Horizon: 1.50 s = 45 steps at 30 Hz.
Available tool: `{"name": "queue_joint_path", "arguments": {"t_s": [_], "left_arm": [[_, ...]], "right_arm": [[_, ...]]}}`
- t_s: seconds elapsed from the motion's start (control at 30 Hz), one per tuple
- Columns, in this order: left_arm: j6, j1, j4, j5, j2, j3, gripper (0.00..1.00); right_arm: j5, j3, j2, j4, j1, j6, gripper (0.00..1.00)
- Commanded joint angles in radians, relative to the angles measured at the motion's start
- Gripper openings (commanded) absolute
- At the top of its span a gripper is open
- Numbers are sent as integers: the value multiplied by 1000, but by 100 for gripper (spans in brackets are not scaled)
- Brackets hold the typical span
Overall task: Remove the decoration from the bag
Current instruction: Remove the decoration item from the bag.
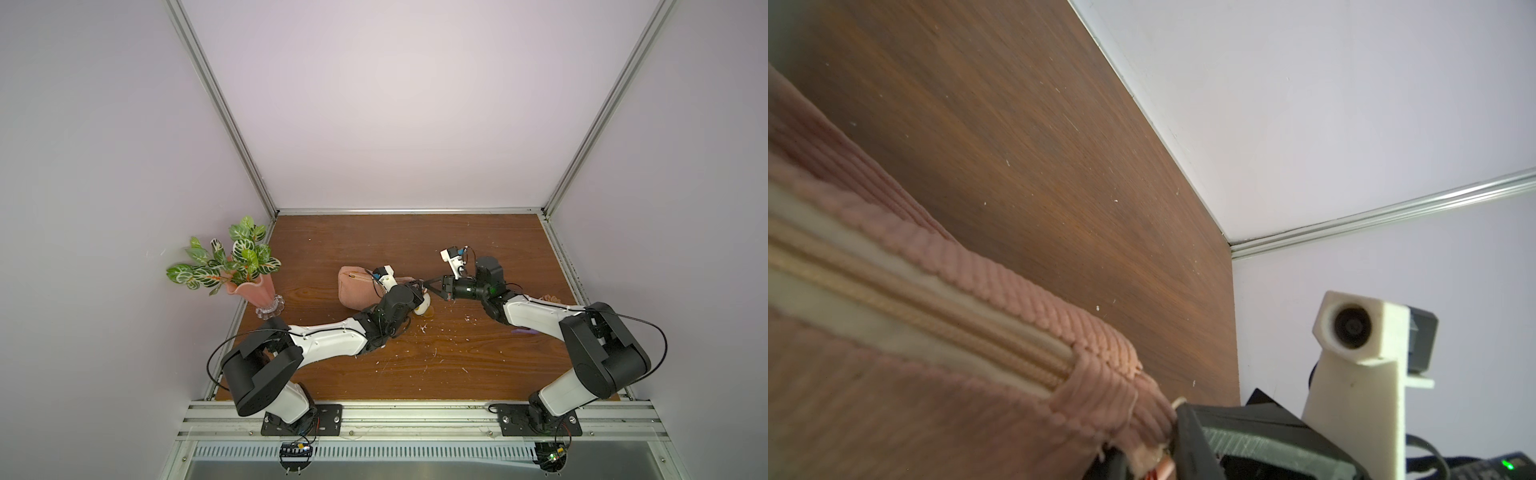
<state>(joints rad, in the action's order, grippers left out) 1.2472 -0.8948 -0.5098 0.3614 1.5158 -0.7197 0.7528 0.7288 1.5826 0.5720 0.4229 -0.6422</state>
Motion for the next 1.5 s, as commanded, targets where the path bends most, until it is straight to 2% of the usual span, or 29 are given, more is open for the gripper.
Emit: {"name": "queue_joint_path", "arguments": {"t_s": [0.0,0.1,0.17,0.23,0.33,0.47,0.57,0.6,0.63,0.77,0.87,0.93,1.03,1.13,1.3,1.47], "left_arm": [[-16,13,-48,12,-2,3,15],[-19,14,-50,9,-3,3,8],[-22,14,-50,6,-6,4,4],[-22,14,-48,4,-8,6,0],[-22,14,-41,-1,-13,7,0],[-15,17,-35,-3,-25,19,0],[-13,18,-37,-5,-36,32,0],[-14,18,-36,-6,-39,35,0],[-13,19,-34,-6,-42,37,0],[-8,21,-22,-13,-52,39,0],[-8,23,-23,-15,-63,46,0],[-11,23,-20,-15,-72,47,0],[-21,23,-7,-15,-86,42,0],[-37,23,12,-21,-94,32,0],[-38,23,53,-33,-101,15,0],[-36,29,67,-59,-94,-4,0]], "right_arm": [[23,21,-3,1,-4,25,0],[23,26,-1,-3,-5,25,0],[21,29,-2,-6,-7,25,7],[14,32,-6,-12,-9,26,20],[-1,34,-19,-28,-18,31,41],[-27,36,-58,-75,-40,53,62],[-72,41,-93,-129,-56,82,83],[-102,44,-110,-150,-60,95,95],[-133,45,-123,-165,-61,106,99],[-306,40,-190,-211,-72,90,100],[-350,17,-224,-178,-105,-3,99],[-291,-6,-238,-130,-151,-66,100],[-137,-82,-230,77,-221,-182,100],[-47,-126,-194,221,-255,-290,99],[-95,-135,-224,156,-240,-224,99],[-276,-105,-325,-99,-169,-40,100]]}}
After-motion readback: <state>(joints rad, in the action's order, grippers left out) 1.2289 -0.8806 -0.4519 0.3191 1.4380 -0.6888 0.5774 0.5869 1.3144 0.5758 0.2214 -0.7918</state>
